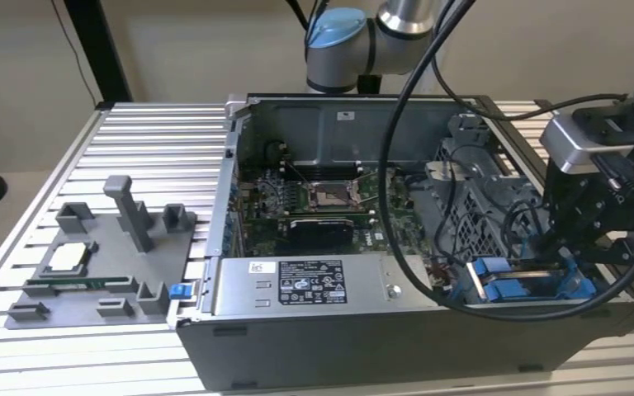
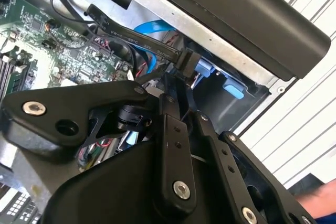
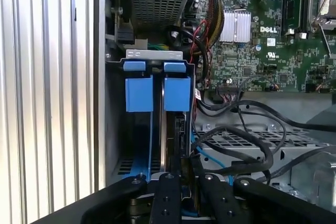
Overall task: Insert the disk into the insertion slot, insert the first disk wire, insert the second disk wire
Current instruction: 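Insert the first disk wire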
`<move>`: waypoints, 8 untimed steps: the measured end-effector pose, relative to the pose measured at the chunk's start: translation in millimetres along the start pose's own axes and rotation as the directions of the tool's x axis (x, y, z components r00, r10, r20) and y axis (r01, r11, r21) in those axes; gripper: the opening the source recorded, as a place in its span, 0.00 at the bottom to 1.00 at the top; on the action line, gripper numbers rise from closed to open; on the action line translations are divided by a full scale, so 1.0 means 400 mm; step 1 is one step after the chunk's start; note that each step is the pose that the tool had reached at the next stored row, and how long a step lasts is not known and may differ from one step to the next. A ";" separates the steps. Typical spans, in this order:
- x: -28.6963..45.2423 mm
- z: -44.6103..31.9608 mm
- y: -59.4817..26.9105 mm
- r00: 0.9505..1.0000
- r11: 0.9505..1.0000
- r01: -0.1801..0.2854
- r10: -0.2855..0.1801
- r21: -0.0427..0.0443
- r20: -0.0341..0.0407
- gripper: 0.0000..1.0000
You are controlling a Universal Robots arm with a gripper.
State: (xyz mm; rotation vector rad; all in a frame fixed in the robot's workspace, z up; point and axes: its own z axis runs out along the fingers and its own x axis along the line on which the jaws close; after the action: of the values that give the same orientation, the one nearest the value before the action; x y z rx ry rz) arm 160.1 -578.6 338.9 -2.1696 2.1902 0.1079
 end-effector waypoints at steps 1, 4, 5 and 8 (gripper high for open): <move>0.000 0.003 0.000 1.000 1.000 0.000 0.000 0.000 0.001 0.00; 0.001 0.011 0.000 1.000 1.000 0.000 0.000 0.000 -0.001 0.00; 0.001 0.014 0.000 1.000 1.000 0.000 0.000 0.000 -0.001 0.00; 0.002 0.024 0.000 1.000 1.000 0.000 0.000 0.000 0.000 0.00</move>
State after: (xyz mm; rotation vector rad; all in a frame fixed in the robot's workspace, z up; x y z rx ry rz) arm 160.1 -578.6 329.1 -2.1694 2.1900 0.1084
